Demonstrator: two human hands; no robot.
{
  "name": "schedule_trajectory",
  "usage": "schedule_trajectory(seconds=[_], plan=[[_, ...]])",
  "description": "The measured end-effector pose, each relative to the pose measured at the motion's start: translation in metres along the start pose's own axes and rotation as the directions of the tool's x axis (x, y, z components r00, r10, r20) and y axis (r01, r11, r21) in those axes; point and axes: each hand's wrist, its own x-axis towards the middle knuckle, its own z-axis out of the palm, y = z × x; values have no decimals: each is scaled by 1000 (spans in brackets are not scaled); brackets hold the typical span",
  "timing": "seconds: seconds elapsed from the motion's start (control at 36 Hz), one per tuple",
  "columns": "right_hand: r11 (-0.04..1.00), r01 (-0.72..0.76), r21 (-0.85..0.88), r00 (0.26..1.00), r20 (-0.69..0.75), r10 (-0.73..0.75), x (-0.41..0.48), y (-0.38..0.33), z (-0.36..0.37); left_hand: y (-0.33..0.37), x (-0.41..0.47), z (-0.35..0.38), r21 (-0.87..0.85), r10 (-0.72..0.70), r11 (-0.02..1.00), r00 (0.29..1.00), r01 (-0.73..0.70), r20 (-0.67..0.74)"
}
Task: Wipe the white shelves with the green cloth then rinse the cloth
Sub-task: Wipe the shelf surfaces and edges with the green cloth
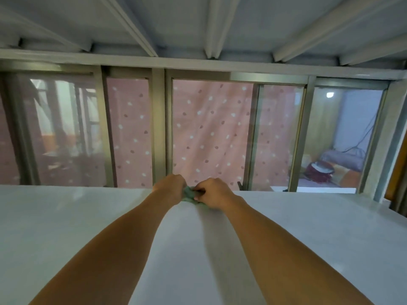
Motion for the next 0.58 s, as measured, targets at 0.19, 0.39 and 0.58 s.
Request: schedule_trajectory(seconds=[0.19,0.39,0.58], plan=[[999,-41,9,999,-23,41,16,-16,12,-14,1,-6,23,-63,998,998,63,-6],[995,-75,64,994,-71,79,22,-32,25,-31,0,-3,49,-56,997,998,58,-29],[997,-42,71,997,-63,47,12,-56,35,-50,-17,-15,110,-48,993,999,50,-25]])
